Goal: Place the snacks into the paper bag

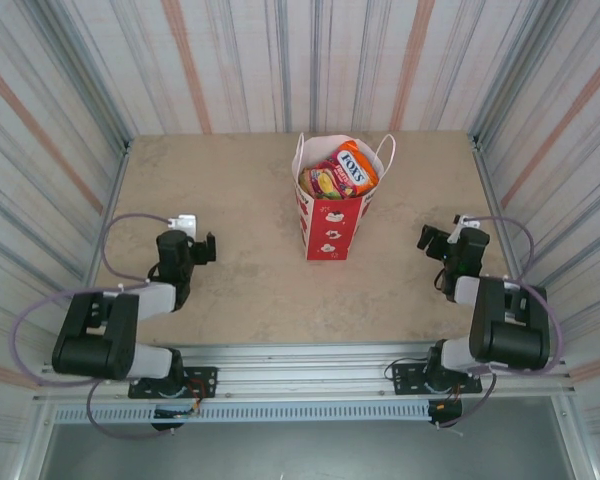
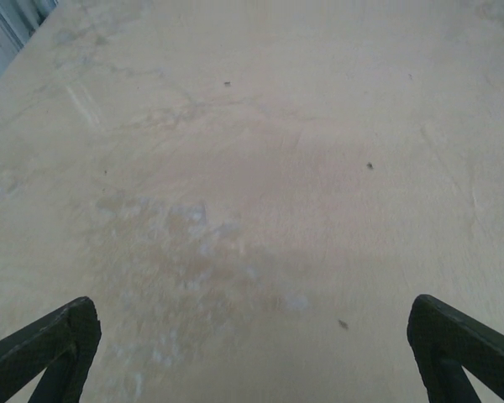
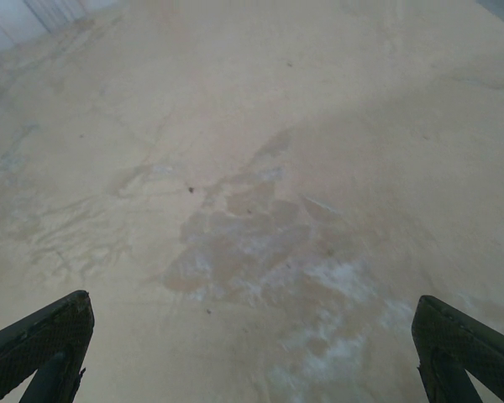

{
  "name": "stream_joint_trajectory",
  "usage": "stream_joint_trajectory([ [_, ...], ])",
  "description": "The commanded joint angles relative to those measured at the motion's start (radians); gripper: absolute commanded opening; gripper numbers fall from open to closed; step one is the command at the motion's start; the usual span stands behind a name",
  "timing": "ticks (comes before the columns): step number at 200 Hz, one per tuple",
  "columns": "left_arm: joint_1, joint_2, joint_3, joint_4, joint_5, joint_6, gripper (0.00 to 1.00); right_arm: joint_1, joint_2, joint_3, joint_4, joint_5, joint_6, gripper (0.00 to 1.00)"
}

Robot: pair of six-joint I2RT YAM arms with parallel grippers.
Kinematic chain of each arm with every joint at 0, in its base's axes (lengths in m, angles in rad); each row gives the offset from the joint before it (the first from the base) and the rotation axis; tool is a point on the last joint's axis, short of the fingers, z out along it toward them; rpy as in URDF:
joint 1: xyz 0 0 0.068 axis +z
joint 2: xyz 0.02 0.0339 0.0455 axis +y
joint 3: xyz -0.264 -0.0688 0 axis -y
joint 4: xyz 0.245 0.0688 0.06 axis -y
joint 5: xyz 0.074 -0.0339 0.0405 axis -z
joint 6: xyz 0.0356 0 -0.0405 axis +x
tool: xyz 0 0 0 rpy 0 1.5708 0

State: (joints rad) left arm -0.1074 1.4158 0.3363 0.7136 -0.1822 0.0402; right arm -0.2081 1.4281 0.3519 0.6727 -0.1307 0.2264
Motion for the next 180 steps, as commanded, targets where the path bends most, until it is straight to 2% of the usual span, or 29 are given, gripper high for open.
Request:
stream_joint_trajectory([
  [1, 0.050, 0.134, 0.014, 0.283, -0.010, 0.011, 0.98, 0.068, 0.028, 0.035, 0.095, -0.012, -0.071, 0.99],
  [7, 0.059, 0.072, 0.071, 0.050, 0.003, -0.035, 0.99, 0.091, 0.055, 0.014, 0.152, -0.017, -0.107, 0.99],
  [9, 0.064, 0.067, 0.073, 0.021, 0.011, -0.041, 0.99, 0.102, 0.072, 0.004, 0.177, -0.012, -0.117, 0.99],
  [19, 0.070, 0.129, 0.025, 0.234, 0.006, -0.012, 0.99, 0.153, 0.156, -0.033, 0.380, 0.049, -0.152, 0.99],
  [31, 0.070, 0.075, 0.052, 0.079, 0.017, -0.042, 0.99, 0.167, 0.084, 0.004, 0.180, 0.078, -0.161, 0.99],
  [43, 0.065, 0.115, 0.036, 0.194, 0.001, -0.019, 0.99, 0.164, 0.140, -0.009, 0.311, 0.081, -0.156, 0.99],
  [56, 0.064, 0.079, 0.053, 0.094, 0.018, -0.030, 0.99, 0.145, 0.110, 0.067, 0.099, 0.077, -0.133, 0.99],
  [66, 0.063, 0.099, 0.047, 0.141, 0.015, -0.019, 0.99, 0.156, 0.129, 0.042, 0.191, 0.103, -0.136, 0.99],
  [76, 0.061, 0.089, 0.051, 0.117, 0.016, -0.021, 0.99, 0.153, 0.111, 0.053, 0.130, 0.095, -0.133, 0.99],
  [86, 0.061, 0.091, 0.049, 0.119, 0.017, -0.020, 0.99, 0.152, 0.127, 0.047, 0.174, 0.094, -0.134, 0.99],
  [180, 0.072, 0.092, 0.059, 0.099, 0.049, -0.022, 0.99, 0.151, 0.120, 0.049, 0.149, 0.090, -0.132, 0.99],
])
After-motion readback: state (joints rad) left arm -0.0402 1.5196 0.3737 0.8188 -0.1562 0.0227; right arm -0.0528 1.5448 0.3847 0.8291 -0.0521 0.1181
